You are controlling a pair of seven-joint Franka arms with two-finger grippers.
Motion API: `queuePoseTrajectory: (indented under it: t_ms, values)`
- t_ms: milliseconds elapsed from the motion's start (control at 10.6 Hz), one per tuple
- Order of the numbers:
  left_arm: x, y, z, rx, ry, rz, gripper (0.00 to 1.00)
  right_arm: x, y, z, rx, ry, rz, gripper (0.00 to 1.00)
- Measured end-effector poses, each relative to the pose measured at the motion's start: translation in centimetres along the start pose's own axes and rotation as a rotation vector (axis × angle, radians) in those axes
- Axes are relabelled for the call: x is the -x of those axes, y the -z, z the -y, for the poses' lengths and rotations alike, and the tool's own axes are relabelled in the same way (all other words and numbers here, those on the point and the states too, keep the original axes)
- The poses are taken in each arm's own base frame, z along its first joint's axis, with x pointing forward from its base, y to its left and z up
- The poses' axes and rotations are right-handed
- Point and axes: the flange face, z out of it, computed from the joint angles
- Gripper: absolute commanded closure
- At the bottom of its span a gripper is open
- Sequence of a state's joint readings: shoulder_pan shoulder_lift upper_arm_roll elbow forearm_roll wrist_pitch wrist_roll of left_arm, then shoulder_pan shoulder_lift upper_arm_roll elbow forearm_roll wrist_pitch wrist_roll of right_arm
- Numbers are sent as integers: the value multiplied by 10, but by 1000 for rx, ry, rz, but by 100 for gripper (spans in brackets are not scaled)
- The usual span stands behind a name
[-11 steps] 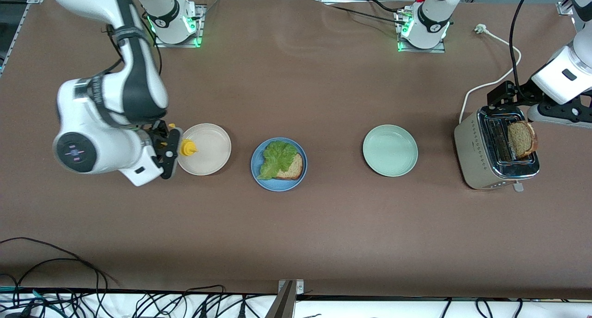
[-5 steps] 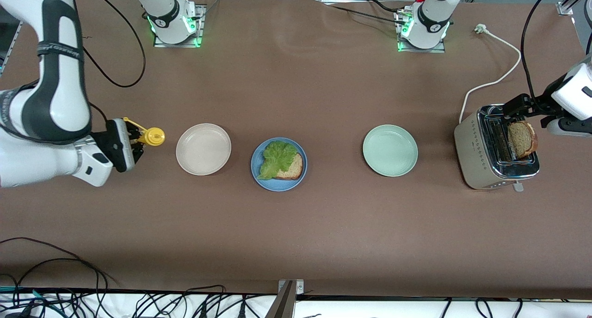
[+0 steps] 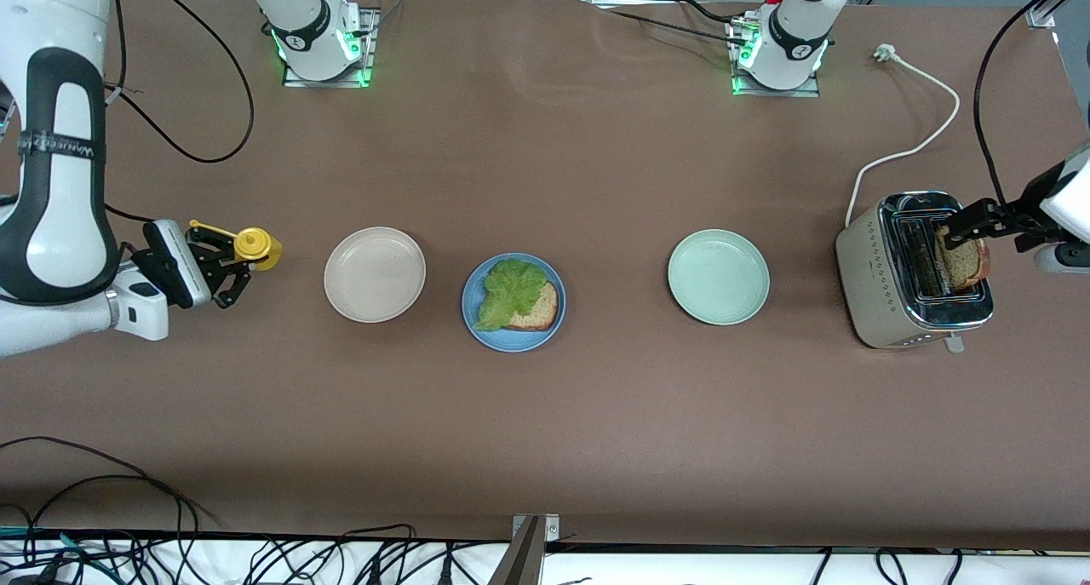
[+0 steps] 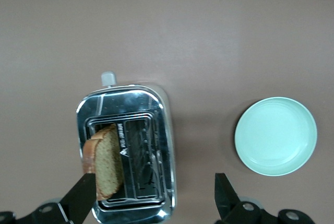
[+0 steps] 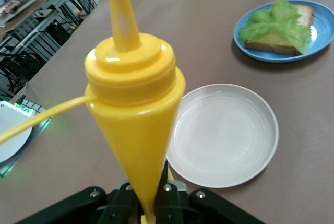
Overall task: Make sandwich in blue plate with both arms
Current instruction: 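Carry the mustard bottle back beside the white plate with the right gripper, then lower the mustard bottle onto the table and open the right gripper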
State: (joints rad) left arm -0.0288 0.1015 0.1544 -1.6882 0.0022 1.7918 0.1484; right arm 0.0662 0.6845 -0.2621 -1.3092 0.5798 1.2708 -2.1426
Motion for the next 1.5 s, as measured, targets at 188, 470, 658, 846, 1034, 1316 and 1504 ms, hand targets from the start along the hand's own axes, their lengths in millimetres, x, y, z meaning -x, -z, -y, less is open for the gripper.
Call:
queuePoseTrajectory:
  t_ms: [188, 470, 658, 846, 1034, 1316, 1504]
  values:
    - [1, -8, 20, -4, -4, 7, 0, 51, -24, 7, -3, 60, -97, 90]
    - [0, -18, 31, -7, 3, 21, 0, 114, -66, 8, 8, 180, -218, 90]
    - [-3, -29, 39, -12, 15, 18, 0, 138, -93, 4, 2, 212, -262, 90]
    - [-3, -54, 52, -19, 36, 21, 0, 152, -119, -5, 25, 231, -329, 90]
    - [1, -76, 54, -14, 41, 53, 0, 163, -131, -9, 37, 232, -335, 90]
    - [6, -105, 69, -13, 68, 99, 1, 166, -129, -10, 52, 231, -318, 42]
    - [10, -118, 86, -16, 97, 122, 23, 167, -127, -12, 62, 230, -304, 0]
